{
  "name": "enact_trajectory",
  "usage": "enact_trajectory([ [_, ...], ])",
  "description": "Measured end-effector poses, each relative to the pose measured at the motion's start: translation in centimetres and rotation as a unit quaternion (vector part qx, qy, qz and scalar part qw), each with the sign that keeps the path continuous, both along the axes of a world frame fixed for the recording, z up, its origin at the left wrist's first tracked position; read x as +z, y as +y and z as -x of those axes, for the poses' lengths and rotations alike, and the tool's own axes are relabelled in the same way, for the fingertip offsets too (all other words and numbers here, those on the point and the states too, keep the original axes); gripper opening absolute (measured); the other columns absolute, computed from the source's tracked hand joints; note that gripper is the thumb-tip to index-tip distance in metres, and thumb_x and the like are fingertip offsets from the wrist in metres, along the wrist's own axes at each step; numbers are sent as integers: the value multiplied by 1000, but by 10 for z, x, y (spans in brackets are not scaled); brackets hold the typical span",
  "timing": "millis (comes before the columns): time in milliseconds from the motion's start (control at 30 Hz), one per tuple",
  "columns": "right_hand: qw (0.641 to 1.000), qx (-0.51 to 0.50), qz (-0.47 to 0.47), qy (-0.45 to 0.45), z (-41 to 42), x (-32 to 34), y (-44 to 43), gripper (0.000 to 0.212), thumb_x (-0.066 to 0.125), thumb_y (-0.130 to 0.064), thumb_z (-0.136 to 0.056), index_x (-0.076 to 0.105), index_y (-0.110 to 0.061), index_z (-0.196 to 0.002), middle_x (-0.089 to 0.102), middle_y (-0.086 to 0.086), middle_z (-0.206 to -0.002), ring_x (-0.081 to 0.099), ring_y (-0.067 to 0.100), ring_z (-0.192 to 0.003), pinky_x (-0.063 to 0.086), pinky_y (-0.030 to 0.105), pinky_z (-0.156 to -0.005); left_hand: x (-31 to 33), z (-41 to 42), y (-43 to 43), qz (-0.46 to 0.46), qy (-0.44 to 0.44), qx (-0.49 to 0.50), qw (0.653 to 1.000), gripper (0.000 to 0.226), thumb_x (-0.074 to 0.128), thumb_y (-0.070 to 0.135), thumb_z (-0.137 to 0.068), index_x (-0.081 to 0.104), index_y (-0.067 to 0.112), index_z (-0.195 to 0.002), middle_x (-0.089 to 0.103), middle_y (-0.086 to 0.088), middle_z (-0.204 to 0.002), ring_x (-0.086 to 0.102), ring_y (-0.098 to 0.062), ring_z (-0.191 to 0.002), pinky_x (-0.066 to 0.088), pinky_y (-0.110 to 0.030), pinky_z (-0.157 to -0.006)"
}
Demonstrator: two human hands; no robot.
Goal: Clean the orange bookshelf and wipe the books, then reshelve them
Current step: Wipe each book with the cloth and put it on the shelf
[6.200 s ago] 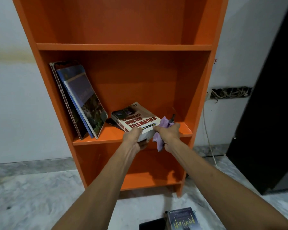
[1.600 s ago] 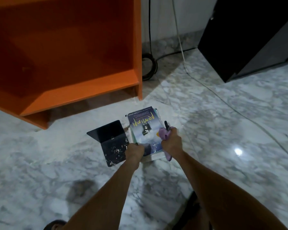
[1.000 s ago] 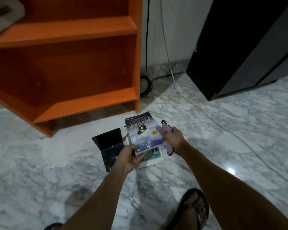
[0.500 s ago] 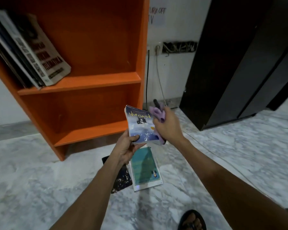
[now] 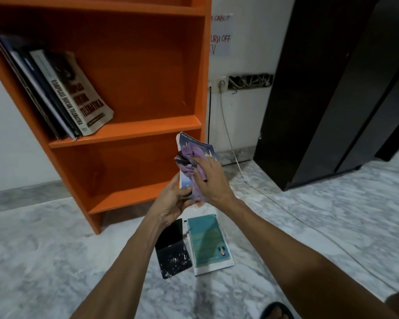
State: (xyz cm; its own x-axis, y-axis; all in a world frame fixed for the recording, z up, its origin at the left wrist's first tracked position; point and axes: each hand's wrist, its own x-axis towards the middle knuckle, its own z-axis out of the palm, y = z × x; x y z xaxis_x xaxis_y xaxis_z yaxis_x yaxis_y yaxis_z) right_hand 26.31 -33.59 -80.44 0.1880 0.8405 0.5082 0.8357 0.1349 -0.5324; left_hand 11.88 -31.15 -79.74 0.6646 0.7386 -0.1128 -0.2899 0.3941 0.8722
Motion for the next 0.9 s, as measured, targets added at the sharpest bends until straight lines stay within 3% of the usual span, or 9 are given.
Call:
enact_trajectory([
  [100, 997, -62, 31, 20, -19, 4, 5, 32, 43, -13, -99, 57, -9, -128, 52, 9, -112, 47, 19, -98, 37, 16, -78, 0, 14, -2, -9, 10, -24, 1000, 58, 47, -12, -91, 47, 22, -138, 65, -12, -124, 70, -29, -93, 60, -38, -71],
  [200, 990, -118, 70, 4, -49, 2, 8, 36, 36, -14, -94, 57, -13, -123, 57, 7, -112, 54, 19, -92, 40, 20, -72, 1, 24, 0, -15, 25, -39, 999, 54, 49, -10, -91, 50, 23, -134, 69, -10, -117, 70, -28, -92, 61, -38, -73],
  [333, 969, -217, 2, 119, -62, 29, 12, 24, 43, -8, -98, 60, -11, -114, 56, 14, -112, 51, 21, -95, 29, 14, -67, 4, 26, 5, -3, 15, -30, 999, 52, 46, -11, -92, 51, 22, -132, 65, -12, -125, 67, -33, -101, 56, -48, -84],
  [433, 990, -108, -56, 69, -30, 51, 6, 33, 44, -22, -101, 57, -31, -130, 50, 4, -120, 47, 8, -100, 39, 8, -78, 12, 19, 7, 2, -3, -25, 1000, 51, 46, -13, -92, 53, 20, -130, 67, -13, -122, 71, -29, -91, 60, -45, -75],
  [500, 997, 28, -45, -48, 0, 39, 4, 37, 42, -33, -100, 55, -35, -134, 47, 1, -139, 46, 6, -115, 47, 25, -93, 18, 14, 8, -4, -7, -21, 1000, 49, 45, -14, -91, 56, 19, -126, 68, -14, -115, 72, -26, -82, 61, -40, -65],
  [567, 987, 77, -32, -134, 12, 19, 11, 44, 39, -47, -99, 48, -36, -141, 34, -2, -155, 43, 15, -133, 45, 42, -101, 21, 15, 8, -3, -12, -23, 1000, 50, 44, -15, -90, 57, 20, -124, 69, -13, -111, 72, -23, -78, 60, -37, -59],
  [667, 996, 80, -35, -10, 8, 30, 22, 45, 38, -50, -103, 40, -40, -146, 25, -9, -160, 39, 15, -139, 39, 43, -112, 19, 27, 12, -40, -14, -70, 997, 56, 53, -8, -88, 53, 24, -134, 65, -14, -124, 67, -36, -103, 59, -47, -79],
  [767, 991, 62, -10, 114, 1, 54, 23, 41, 41, -43, -104, 46, -38, -144, 47, 0, -148, 50, 13, -125, 44, 39, -106, 22, 34, 12, -64, 0, -102, 993, 65, 65, -2, -82, 50, 23, -139, 61, -15, -131, 62, -38, -111, 54, -50, -90],
  [900, 988, -24, 74, 134, -21, 54, 39, 38, 44, -35, -103, 54, -31, -140, 52, 3, -145, 55, 25, -123, 43, 31, -99, 30, 37, 15, -61, -10, -128, 990, 68, 67, 1, -80, 48, 23, -141, 58, -16, -135, 54, -44, -120, 52, -53, -91],
])
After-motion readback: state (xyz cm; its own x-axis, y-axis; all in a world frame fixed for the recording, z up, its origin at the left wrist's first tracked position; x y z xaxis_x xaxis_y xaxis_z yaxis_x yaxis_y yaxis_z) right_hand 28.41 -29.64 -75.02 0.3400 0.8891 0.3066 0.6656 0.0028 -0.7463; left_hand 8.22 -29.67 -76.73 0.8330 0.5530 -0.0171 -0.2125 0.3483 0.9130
